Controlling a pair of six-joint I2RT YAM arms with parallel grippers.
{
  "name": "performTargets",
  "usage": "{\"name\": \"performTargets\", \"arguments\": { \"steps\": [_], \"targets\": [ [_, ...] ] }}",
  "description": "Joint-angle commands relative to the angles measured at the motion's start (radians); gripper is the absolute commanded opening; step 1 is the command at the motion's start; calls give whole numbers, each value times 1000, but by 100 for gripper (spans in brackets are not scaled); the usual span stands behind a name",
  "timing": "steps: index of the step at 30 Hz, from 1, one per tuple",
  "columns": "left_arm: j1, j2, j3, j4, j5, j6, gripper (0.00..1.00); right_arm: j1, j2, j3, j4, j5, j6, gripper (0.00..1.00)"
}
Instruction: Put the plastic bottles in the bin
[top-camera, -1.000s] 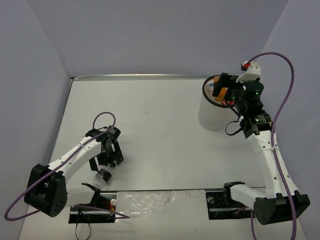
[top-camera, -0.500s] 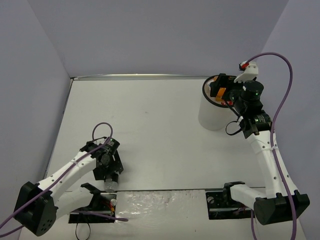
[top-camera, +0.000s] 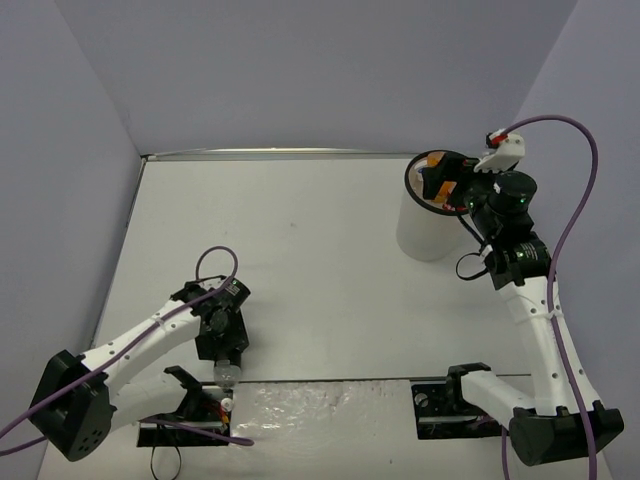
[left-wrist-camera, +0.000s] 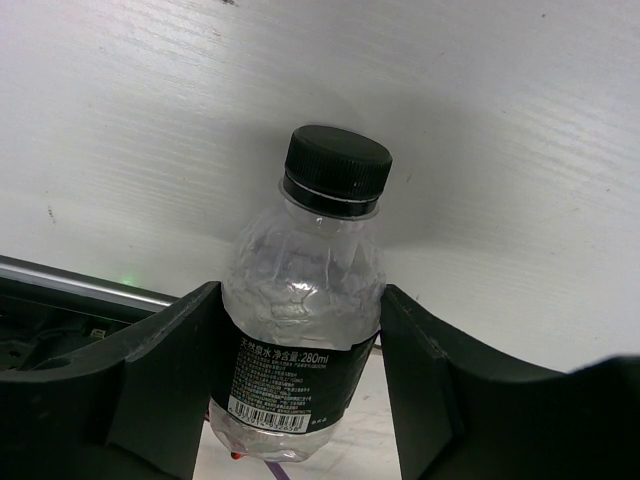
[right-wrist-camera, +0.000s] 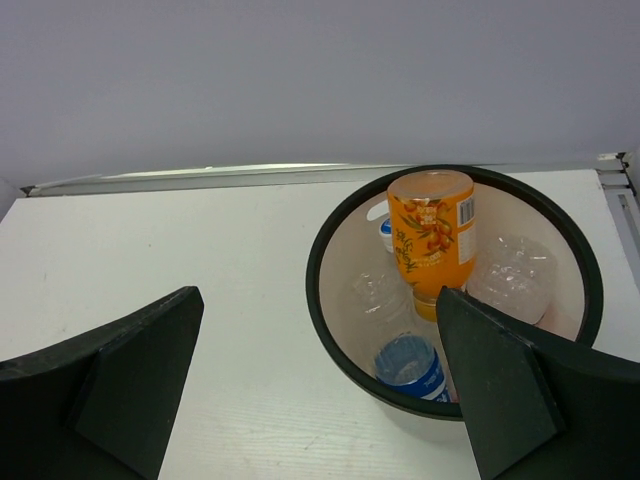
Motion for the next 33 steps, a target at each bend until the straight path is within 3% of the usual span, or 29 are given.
{"name": "performTargets", "arguments": {
  "steps": [1,5,9,11,14,17,24,33],
  "targets": [
    [-18,-67,102,63,-9,92,0,6,-6,-26,84,-179,12,100],
    [-49,-141,129,257,106,232,0,56,-8,-106,141,-404,22,100],
    [-102,-150,105,651,437,390,0,185,-23,-252,307,-516,98,100],
    [-144,-117,115,737,489,443,0,226,-4,-297,375,-571,174,100],
    [-212,-86,147,773,469,535,0,264,17,-318,405,-576,245,100],
    [-264,-37,184,805,446,606,0,329,58,-327,370,-440,323,100],
    [-271,31,260,795,406,641,0,521,82,-352,258,-296,312,100],
    [-272,-21,274,770,311,639,0,570,63,-418,239,-175,385,99]
  ]
}}
